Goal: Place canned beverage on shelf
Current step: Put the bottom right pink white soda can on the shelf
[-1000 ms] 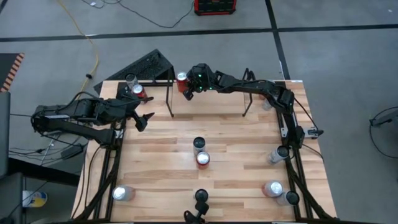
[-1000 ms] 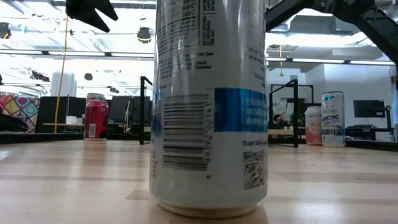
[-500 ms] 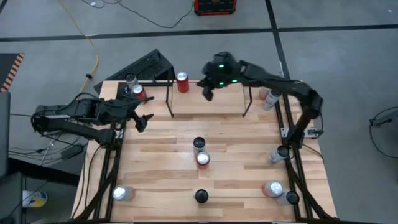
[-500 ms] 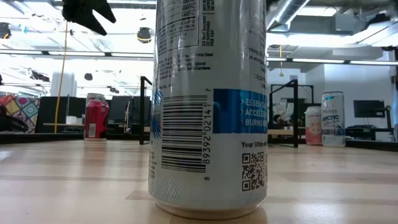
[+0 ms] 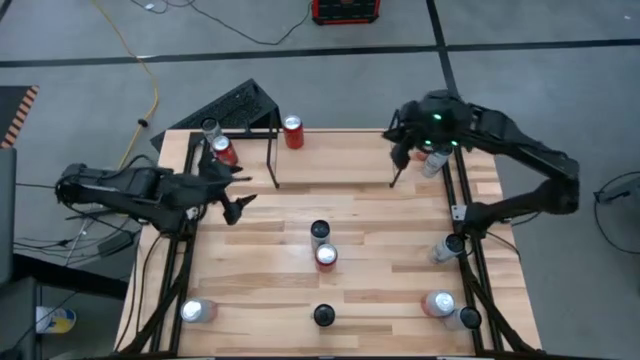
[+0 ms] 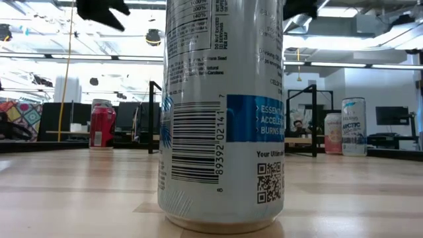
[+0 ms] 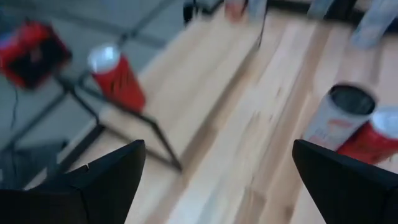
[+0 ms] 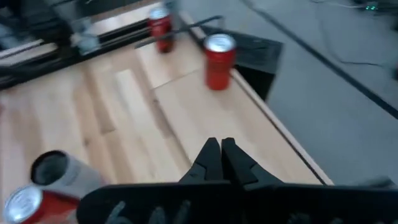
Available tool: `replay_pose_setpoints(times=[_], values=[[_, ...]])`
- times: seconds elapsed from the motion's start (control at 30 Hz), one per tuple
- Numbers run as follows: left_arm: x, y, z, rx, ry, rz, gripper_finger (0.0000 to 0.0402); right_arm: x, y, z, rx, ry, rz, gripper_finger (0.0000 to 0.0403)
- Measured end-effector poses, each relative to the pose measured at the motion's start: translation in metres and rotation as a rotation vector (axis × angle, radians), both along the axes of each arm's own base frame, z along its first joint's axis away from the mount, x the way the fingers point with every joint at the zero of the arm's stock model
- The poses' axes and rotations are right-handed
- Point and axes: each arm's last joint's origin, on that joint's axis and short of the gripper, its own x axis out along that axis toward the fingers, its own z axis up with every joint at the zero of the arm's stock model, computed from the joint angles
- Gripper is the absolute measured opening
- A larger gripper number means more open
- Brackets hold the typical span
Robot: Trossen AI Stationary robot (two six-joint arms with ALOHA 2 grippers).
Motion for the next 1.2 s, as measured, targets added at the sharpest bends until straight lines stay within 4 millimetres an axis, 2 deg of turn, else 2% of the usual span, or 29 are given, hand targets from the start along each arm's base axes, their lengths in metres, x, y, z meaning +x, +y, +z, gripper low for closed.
replay_pose_setpoints(times=[0.17,0.37,0.53,0.7,0.83,1.07,1.2], values=[[-0.015,-0.005,-0.017,0.064,-0.184,0.068,0.0393,-0.031,0.001,-0.003,-0.044,-0.022,-0.186,0.0000],[-0.016,-0.003,-0.048,-0.004,-0.321,0.083,0.0393,-0.041,-0.005,-0.001,-0.128,0.014,-0.188,0.0000],[-0.011,-0.005,-0.066,-0.076,-0.347,-0.018,0.0393,-0.035,0.001,0.000,-0.062,-0.038,-0.033,0.0002],[-0.008,-0.006,-0.075,-0.108,-0.357,-0.085,0.0393,-0.015,0.020,0.000,0.052,-0.127,0.167,0.0015],[-0.006,-0.007,-0.078,-0.113,-0.348,-0.097,0.0393,-0.003,0.037,-0.001,0.075,-0.086,0.269,0.0031],[0.003,-0.010,-0.090,-0.139,-0.257,-0.119,0.0393,-0.006,0.047,0.005,0.211,0.072,0.214,0.0050],[0.009,-0.012,-0.096,-0.132,-0.211,-0.134,0.0393,0.000,0.066,-0.001,0.379,0.179,0.250,0.0059]])
